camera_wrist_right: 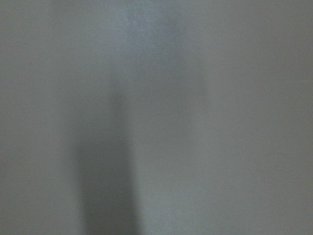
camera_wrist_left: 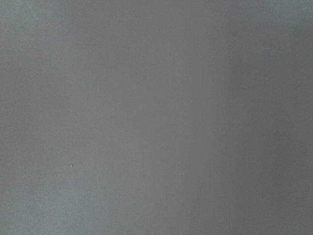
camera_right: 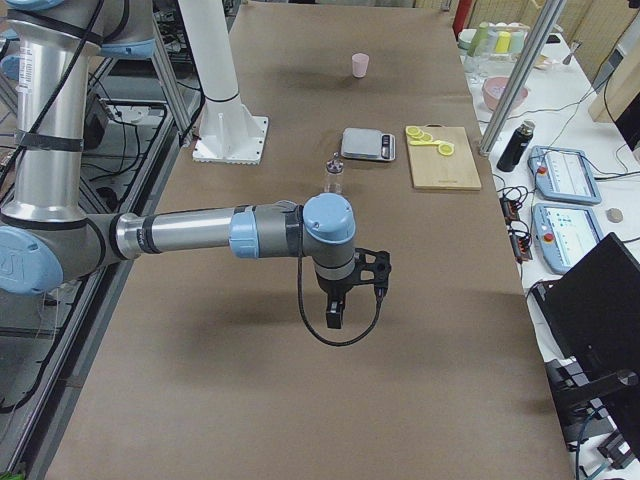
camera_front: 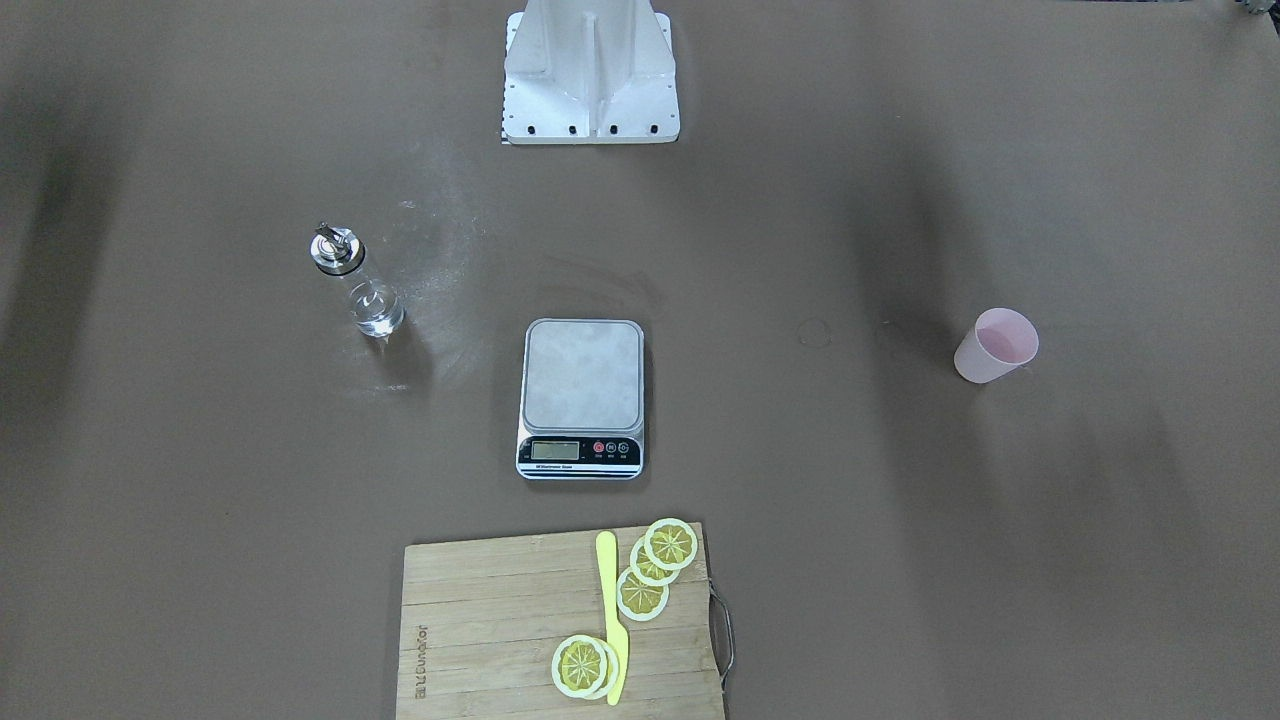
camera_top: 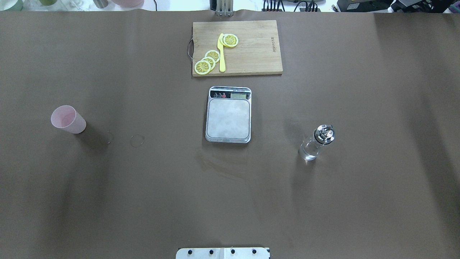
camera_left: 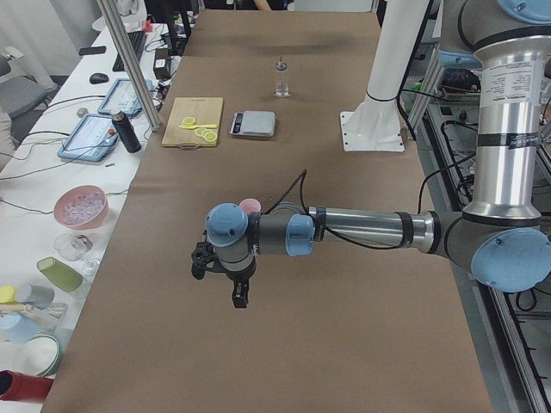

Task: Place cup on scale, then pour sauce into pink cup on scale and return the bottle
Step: 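Move the left gripper toward the pink plastic cup, then close the left gripper on the pink cup while the right gripper approaches the glass bottle, then carry the pink cup onto the scale while the right gripper grasps the bottle, then open the left gripper and withdraw it while the right gripper lifts the bottle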

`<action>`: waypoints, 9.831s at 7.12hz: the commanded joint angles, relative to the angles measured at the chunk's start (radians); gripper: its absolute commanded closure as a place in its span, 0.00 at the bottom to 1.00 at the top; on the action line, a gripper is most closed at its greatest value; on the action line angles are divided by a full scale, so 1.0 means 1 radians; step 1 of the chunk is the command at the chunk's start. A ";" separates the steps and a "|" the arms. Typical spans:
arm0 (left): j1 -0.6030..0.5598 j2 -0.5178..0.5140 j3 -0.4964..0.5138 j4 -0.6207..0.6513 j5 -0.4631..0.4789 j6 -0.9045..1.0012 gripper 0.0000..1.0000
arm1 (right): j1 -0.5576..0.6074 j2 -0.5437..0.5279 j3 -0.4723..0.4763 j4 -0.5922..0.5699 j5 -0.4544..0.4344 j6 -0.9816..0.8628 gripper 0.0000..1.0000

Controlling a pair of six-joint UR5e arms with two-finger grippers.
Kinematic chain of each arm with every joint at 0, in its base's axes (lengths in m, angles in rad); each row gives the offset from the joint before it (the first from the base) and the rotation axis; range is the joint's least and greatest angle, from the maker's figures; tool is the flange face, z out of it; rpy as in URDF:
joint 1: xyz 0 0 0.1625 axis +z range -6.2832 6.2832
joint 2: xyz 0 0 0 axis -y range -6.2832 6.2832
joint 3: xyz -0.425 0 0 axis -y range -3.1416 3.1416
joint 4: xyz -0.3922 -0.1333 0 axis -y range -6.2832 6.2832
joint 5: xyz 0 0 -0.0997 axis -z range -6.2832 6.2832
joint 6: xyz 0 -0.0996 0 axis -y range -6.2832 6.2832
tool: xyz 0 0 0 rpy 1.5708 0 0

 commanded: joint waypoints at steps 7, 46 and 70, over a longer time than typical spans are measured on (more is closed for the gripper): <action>0.112 -0.089 -0.046 -0.003 -0.002 -0.329 0.01 | 0.000 -0.011 0.003 0.000 0.002 0.007 0.00; 0.560 -0.308 -0.121 -0.182 0.062 -1.169 1.00 | -1.551 0.158 0.128 0.549 -1.574 1.214 0.00; 0.901 -1.003 0.259 -0.082 0.289 -1.685 0.01 | -1.433 0.213 -0.007 0.701 -1.574 1.035 0.63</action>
